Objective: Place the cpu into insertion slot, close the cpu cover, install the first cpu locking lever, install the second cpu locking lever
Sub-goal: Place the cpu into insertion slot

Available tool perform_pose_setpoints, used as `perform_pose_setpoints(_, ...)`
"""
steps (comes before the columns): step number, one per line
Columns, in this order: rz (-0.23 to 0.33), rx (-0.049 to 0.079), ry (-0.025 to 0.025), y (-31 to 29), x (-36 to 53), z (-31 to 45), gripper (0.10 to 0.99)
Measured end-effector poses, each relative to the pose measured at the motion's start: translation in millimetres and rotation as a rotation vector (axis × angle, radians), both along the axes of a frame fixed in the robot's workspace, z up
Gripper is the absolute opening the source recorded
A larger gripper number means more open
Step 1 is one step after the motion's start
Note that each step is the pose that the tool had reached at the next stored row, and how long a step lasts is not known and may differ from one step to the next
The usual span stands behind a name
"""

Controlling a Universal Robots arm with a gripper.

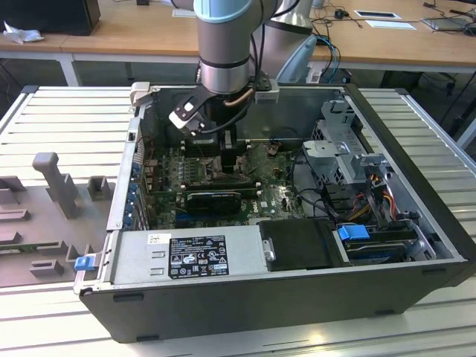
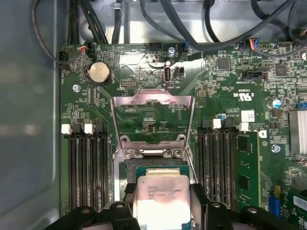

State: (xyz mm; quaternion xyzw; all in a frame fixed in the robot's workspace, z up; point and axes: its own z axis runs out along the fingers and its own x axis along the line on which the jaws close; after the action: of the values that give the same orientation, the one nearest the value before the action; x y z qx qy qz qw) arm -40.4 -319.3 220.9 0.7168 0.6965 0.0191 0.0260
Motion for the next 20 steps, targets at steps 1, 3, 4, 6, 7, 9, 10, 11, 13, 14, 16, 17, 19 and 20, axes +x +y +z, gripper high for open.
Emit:
perform_pose_setpoints(1, 0.0, 0.0, 0.0, 1.8, 0.0, -2.6, 0.529)
perform_pose_setpoints(3, 0.0, 0.0, 0.0001, 3.5, 0.0, -6.5, 0.529)
perform_pose_setpoints(4, 0.0, 0.0, 0.0001, 3.9, 0.0, -8.0, 0.529)
perform_pose_setpoints(6, 0.0, 0.0, 0.0002, 4.6, 0.0, -10.6, 0.529)
perform_pose_setpoints(7, 0.0, 0.0, 0.0002, 4.9, 0.1, -12.1, 0.529)
perform_pose_setpoints(9, 0.0, 0.0, 0.0001, 5.0, 0.0, -13.8, 0.529)
perform_pose_setpoints(10, 0.0, -0.001, 0.0001, 5.0, 0.0, -14.7, 0.529)
perform_pose_setpoints(11, 0.0, -0.001, 0.0001, 5.1, 0.0, -15.2, 0.529)
perform_pose_setpoints(13, 0.0, -0.002, 0.0001, 5.2, 0.0, -17.1, 0.529)
perform_pose_setpoints(14, 0.0, -0.002, 0.0003, 5.2, 0.0, -17.1, 0.529)
perform_pose_setpoints(16, 0.0, -0.002, 0.0001, 5.3, 0.0, -17.3, 0.529)
perform_pose_setpoints(17, 0.0, -0.002, 0.0001, 5.2, 0.0, -17.3, 0.529)
perform_pose_setpoints(19, 0.0, -0.002, 0.0001, 5.2, 0.0, -17.3, 0.529)
perform_pose_setpoints(20, 0.0, -0.001, 0.0001, 5.3, 0.0, -17.5, 0.529)
